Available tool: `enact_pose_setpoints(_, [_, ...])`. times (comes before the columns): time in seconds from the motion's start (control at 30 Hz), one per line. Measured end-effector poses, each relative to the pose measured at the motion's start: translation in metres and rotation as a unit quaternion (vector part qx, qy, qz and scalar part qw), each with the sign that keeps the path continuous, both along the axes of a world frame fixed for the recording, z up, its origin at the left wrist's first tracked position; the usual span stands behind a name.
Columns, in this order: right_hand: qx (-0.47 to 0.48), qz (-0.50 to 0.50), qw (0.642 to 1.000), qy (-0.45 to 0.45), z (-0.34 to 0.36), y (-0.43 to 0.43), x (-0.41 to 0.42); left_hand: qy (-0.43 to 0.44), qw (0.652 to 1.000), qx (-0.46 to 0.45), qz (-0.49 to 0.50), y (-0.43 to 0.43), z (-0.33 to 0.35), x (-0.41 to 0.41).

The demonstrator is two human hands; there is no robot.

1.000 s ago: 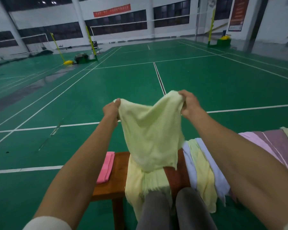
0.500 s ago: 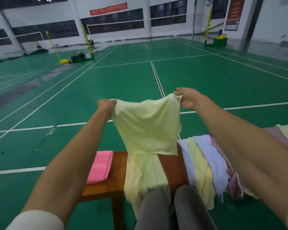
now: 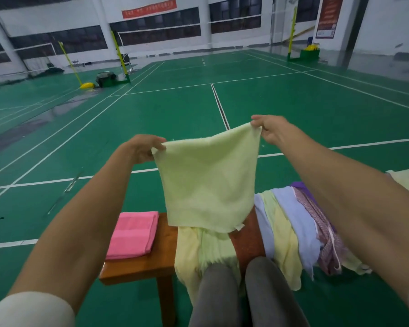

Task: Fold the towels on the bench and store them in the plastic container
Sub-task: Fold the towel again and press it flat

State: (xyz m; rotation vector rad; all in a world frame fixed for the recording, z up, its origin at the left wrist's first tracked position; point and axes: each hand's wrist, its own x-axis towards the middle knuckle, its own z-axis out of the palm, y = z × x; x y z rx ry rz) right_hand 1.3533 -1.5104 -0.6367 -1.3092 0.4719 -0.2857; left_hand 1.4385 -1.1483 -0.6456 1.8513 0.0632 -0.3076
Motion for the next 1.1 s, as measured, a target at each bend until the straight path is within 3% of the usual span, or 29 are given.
enact_pose_setpoints(0.1, [-0.244,-0.037,0.968,0.041,-0.004,-0.004,0.000,-0.063,0.988,0.143,0.014,0.000,0.000,0.001])
enact_pose_setpoints(0.17, [-0.344,-0.044,0.937,0.041,-0.008,-0.006,0.002,-0.123,0.971,0.205,0.001,-0.003,0.001,0.001])
enact_pose_setpoints(0.27, [-0.475,-0.016,0.879,0.025,-0.006,-0.008,0.008,-0.219,0.917,0.333,0.011,-0.007,0.004,-0.002])
enact_pose_setpoints(0.4, [-0.623,0.027,0.782,0.012,-0.003,-0.012,0.015,-0.288,0.882,0.372,0.040,-0.004,0.005,-0.005])
enact_pose_setpoints(0.5, [-0.672,0.024,0.740,0.018,0.000,-0.009,0.016,-0.298,0.876,0.374,0.062,0.004,0.007,-0.007])
enact_pose_setpoints(0.6, [-0.692,0.020,0.721,0.024,-0.004,-0.009,0.016,-0.303,0.880,0.360,0.065,0.010,0.010,-0.007])
enact_pose_setpoints(0.7, [-0.677,0.011,0.734,0.040,-0.012,-0.007,0.018,-0.309,0.879,0.356,0.068,0.012,0.012,-0.010])
enact_pose_setpoints(0.77, [-0.617,-0.012,0.786,0.044,-0.014,-0.001,0.020,-0.311,0.882,0.347,0.073,0.011,0.014,-0.013])
enact_pose_setpoints(0.9, [-0.321,-0.047,0.945,0.032,-0.010,0.015,0.022,-0.324,0.891,0.301,0.107,0.013,0.019,-0.016])
enact_pose_setpoints(1.0, [-0.105,-0.032,0.994,0.026,-0.011,0.022,0.021,-0.330,0.900,0.251,0.134,0.013,0.020,-0.021])
enact_pose_setpoints(1.1, [0.073,0.020,0.997,0.022,-0.012,0.024,0.015,-0.333,0.905,0.209,0.161,0.014,0.021,-0.023])
